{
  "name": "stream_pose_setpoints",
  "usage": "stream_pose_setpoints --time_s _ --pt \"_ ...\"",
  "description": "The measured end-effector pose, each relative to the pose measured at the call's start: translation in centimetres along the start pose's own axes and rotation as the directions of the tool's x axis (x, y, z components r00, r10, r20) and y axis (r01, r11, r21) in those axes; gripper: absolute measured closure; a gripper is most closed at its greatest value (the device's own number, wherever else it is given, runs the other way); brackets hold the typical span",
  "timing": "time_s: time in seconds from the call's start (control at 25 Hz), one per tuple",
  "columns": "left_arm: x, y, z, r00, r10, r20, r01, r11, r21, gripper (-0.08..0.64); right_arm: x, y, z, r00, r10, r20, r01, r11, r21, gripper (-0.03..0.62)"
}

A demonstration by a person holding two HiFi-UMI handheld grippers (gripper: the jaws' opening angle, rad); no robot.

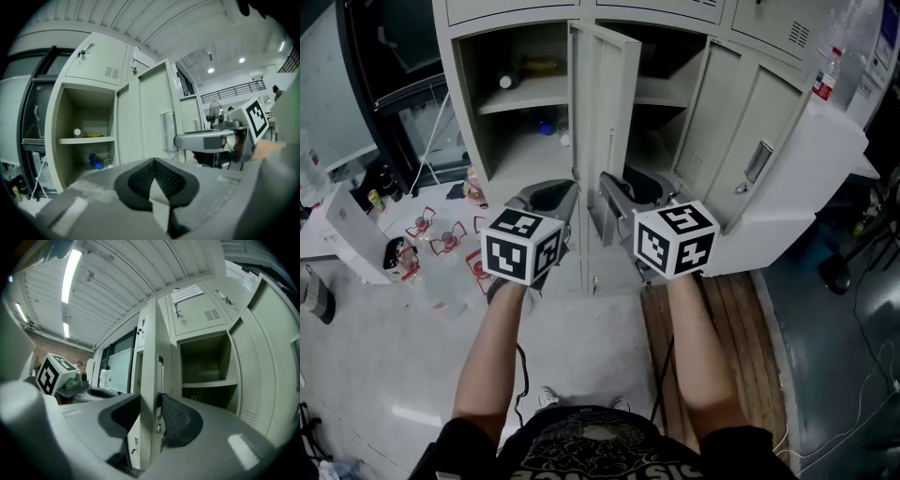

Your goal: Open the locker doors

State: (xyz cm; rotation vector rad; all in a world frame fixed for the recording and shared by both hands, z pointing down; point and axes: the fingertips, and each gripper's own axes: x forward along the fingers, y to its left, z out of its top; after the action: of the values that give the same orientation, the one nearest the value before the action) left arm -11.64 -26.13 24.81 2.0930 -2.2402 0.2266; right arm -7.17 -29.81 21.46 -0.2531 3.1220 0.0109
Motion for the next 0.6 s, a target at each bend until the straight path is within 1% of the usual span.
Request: stream_pose_setpoints --time_s 0.4,0.6 --pt "2.4 -1.4 0.5 0.997 -0.077 0.006 0.077 0.997 0.010 0.557 -1.4 -3.2 0.0 0.995 -0.104 -0.001 0.104 0.995 0.006 0.482" --pt "3.3 -1.8 0.8 0.994 -0.105 0.010 0.105 0.994 0.020 0.557 -1.7 -4.2 -0.1 0.992 -0.128 0.002 0.128 0.992 0.016 0.486"
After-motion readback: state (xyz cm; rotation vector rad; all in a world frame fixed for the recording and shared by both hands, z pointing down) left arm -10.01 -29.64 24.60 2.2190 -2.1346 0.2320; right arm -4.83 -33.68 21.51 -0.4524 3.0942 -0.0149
